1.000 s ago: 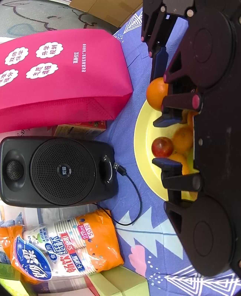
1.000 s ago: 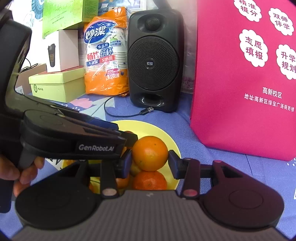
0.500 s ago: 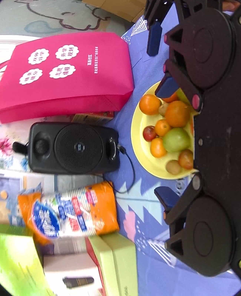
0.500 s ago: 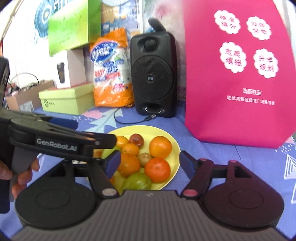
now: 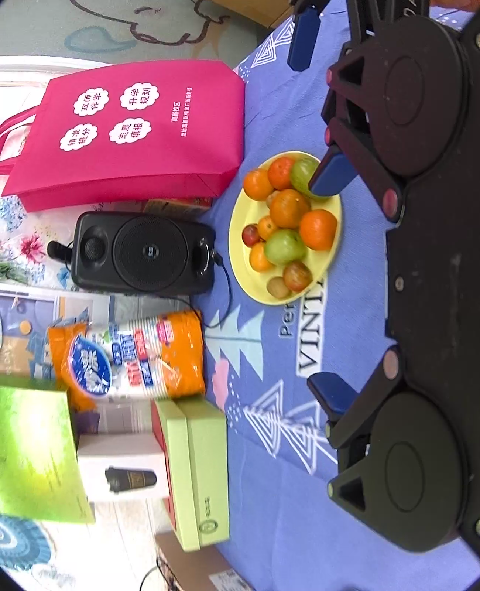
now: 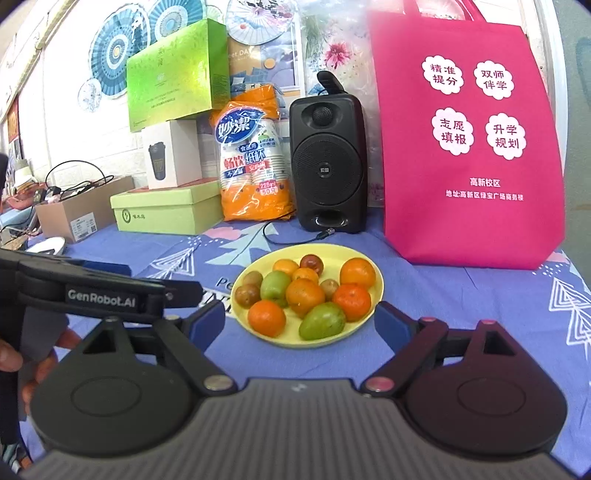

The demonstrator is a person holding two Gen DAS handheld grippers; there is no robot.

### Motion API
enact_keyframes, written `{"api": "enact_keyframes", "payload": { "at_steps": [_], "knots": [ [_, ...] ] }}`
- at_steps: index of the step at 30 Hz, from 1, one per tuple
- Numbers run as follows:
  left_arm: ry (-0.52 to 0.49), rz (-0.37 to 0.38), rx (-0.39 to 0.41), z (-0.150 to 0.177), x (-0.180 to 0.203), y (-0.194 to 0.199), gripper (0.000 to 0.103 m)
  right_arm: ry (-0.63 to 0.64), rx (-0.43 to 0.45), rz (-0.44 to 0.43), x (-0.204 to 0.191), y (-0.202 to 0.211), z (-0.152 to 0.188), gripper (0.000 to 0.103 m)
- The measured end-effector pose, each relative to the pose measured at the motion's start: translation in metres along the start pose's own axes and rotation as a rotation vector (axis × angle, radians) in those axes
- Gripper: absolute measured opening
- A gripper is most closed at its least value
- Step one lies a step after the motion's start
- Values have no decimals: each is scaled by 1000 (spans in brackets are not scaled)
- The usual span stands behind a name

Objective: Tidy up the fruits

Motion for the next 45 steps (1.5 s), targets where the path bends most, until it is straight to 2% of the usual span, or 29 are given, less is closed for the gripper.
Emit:
{"api": "enact_keyframes", "payload": {
  "at_steps": [4, 8, 13, 17, 21, 25, 30, 35, 45],
  "knots": [
    [20, -21, 2, 10, 0, 19, 103, 11, -8, 16, -3, 16, 6, 91],
    [53, -40, 4, 19, -1, 39, 103, 16, 17, -5, -9, 39, 7, 98],
    [54, -26, 16, 28, 6, 62, 103, 40, 33, -5, -12, 62, 12, 99],
    [3, -29, 39, 29, 12, 78, 103, 50, 39, 2, -13, 71, 14, 99],
    [-16, -79, 62, 26, 13, 93, 103, 54, 48, 7, -12, 79, 15, 99],
    [-8, -90, 88, 22, 14, 104, 103, 56, 53, 12, -11, 84, 15, 99],
    [-18, -34, 103, 20, 25, 112, 103, 58, 57, 16, -10, 88, 15, 99],
    [-33, -9, 107, 21, 32, 116, 103, 67, 70, 46, -9, 93, 12, 101],
    [-40, -38, 70, 28, 29, 118, 103, 43, 34, 134, 6, 94, 13, 103]
  ]
}}
Point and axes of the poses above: each gripper's, at about its wrist camera, not at the fingertips, and y roughly against the way its jaws point, x to its right, z to its underside, the point moved 10 cm from there along -y, roughly the way its jaws point, and after that the axes turned 10 degrees about z, right-handed, at the moved point
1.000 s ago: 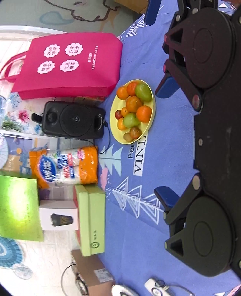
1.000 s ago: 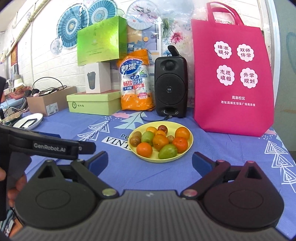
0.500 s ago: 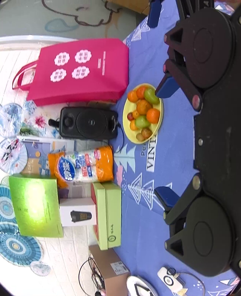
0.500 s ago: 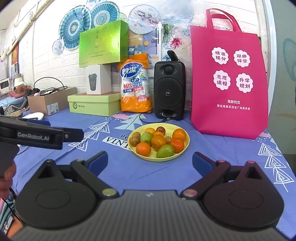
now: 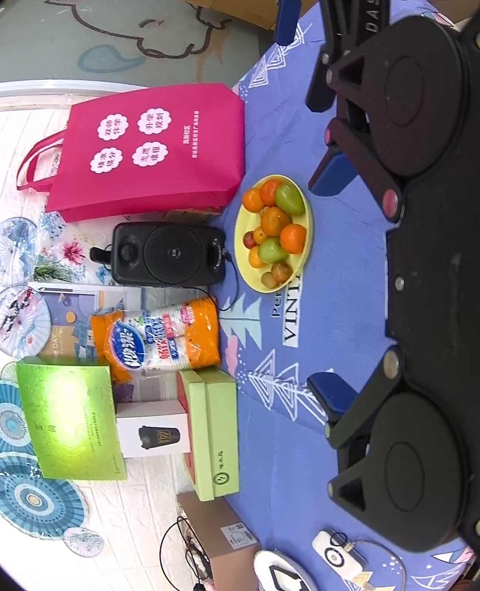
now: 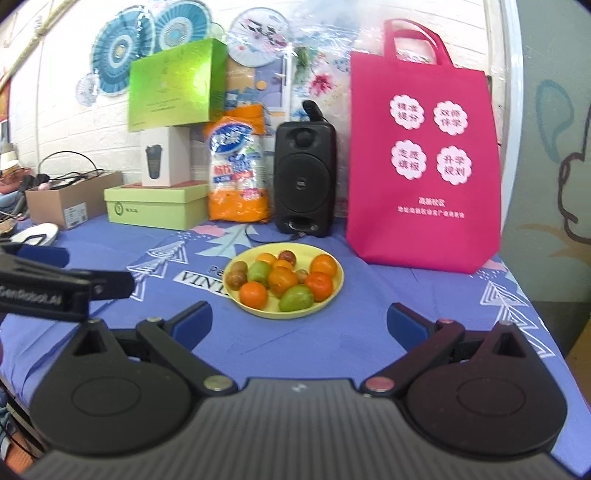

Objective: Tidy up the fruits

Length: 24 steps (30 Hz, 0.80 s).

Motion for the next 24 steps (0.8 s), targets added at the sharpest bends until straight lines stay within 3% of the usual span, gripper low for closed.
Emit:
{"api": "enact_keyframes", "payload": {
  "at_steps": [14, 20, 24],
  "knots": [
    [1, -15, -30, 6, -9, -3, 103, -8, -50, 31, 6, -7, 10, 103],
    [-68, -168, -3, 8, -15, 0, 103, 12, -57, 23, 2, -9, 12, 103],
    [-55, -126, -9, 8, -10, 0, 103, 20, -62, 17, -2, -10, 13, 103]
  ]
}}
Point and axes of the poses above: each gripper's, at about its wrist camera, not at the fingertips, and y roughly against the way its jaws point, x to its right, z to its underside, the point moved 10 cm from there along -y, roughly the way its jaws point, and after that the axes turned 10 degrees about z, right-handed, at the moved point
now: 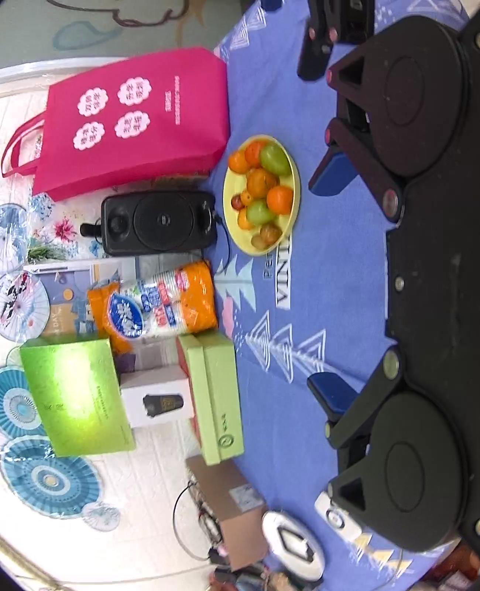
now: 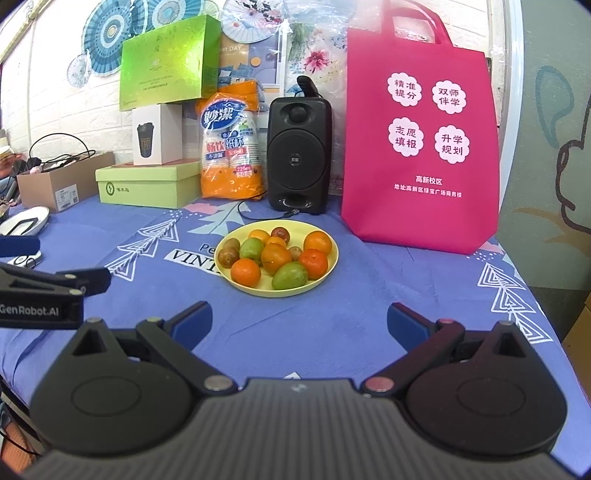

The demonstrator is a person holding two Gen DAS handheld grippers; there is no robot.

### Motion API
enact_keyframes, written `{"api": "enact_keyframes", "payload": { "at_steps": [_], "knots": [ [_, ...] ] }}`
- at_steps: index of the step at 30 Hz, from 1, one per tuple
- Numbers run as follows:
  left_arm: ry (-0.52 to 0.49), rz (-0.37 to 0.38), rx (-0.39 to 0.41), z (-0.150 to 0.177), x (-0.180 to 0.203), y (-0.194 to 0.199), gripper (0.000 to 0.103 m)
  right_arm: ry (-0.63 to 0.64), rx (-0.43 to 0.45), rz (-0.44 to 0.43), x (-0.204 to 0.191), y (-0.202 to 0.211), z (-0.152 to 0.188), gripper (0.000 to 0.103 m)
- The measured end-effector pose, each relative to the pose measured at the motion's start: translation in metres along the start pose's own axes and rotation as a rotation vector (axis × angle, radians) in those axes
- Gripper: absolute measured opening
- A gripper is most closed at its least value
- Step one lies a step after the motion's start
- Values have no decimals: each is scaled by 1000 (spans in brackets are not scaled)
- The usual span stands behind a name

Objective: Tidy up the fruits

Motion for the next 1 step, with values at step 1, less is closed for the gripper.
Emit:
{"api": "enact_keyframes", "payload": {
  "at_steps": [1],
  "knots": [
    [-4, 18, -2, 0, 1, 0, 103, 1, -1, -1, 0, -1, 0, 103]
  ]
}}
Point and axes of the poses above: each gripper's, at about its wrist camera, not at the fingertips, and y roughly against the way its jaws point, x to its right, z to its underside, the point moved 10 cm from there along -y, roughly the way its jaws point, and after that the axes turned 10 degrees about z, right-handed, at the moved point
